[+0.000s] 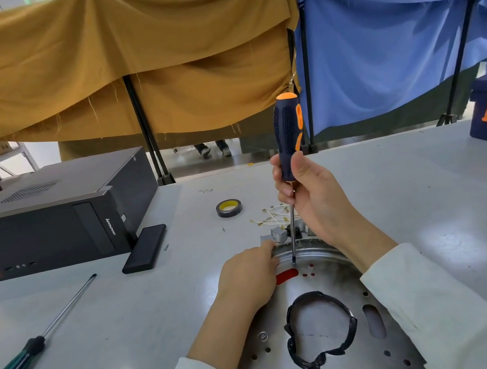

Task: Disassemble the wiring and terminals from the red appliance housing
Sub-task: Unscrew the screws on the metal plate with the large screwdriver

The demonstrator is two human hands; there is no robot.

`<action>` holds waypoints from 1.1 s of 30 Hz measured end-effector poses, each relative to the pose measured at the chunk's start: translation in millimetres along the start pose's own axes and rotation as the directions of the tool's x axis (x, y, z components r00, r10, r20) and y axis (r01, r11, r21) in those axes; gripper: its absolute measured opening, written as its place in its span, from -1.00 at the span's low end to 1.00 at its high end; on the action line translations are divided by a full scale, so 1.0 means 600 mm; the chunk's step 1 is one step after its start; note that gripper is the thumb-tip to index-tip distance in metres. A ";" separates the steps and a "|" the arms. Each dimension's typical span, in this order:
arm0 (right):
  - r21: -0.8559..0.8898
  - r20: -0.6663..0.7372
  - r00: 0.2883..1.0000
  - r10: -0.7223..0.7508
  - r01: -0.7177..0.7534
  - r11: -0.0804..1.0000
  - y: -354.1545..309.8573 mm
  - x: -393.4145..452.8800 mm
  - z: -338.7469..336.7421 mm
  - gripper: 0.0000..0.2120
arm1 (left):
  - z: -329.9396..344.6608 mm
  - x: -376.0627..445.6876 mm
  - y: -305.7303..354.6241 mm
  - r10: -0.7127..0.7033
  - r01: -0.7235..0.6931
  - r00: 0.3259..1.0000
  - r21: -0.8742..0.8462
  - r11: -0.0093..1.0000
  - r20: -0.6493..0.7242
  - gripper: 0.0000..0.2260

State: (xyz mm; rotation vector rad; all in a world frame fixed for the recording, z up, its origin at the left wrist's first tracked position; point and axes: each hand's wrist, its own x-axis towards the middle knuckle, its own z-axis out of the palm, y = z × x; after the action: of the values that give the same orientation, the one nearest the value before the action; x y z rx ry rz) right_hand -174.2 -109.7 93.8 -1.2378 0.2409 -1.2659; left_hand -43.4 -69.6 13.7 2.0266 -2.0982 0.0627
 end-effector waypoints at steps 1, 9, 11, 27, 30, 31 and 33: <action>-0.003 0.001 1.000 0.005 -0.005 1.000 0.001 0.000 0.001 -0.64 | 0.000 0.000 0.000 -0.002 0.002 1.000 -0.001 1.000 0.001 -0.79; -0.123 -0.005 0.999 -0.035 0.035 0.992 0.003 0.001 0.006 -0.68 | -0.001 0.002 0.003 -0.012 0.012 1.000 -0.002 1.000 0.009 -0.77; -0.118 -0.006 0.998 -0.062 0.061 0.991 0.003 0.002 0.007 -0.74 | -0.002 0.001 0.003 -0.009 0.009 1.000 -0.002 1.000 0.008 -0.76; -0.171 -0.018 0.998 -0.064 0.060 0.983 -0.001 0.024 0.014 -0.69 | -0.001 0.001 0.001 -0.006 0.006 1.000 -0.010 1.000 0.007 -0.77; -0.240 -0.045 0.995 -0.087 0.074 0.968 -0.002 0.030 0.012 -0.78 | -0.003 -0.001 0.002 -0.006 0.006 1.000 -0.007 1.000 -0.001 -0.77; -0.251 -0.043 0.996 -0.083 0.070 0.966 -0.003 0.031 0.012 -0.77 | -0.004 -0.001 0.003 -0.004 0.004 1.000 -0.007 1.000 -0.001 -0.77; -0.240 -0.024 0.997 -0.079 0.071 0.968 -0.006 0.031 0.013 -0.76 | -0.004 -0.001 0.003 -0.003 0.003 1.000 -0.007 1.000 0.000 -0.76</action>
State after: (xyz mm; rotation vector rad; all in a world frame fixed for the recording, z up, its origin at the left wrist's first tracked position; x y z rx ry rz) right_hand -163.9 -119.7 108.4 -1.4435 0.3834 -1.3526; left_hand -45.0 -68.6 16.2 2.0254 -2.0923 0.0544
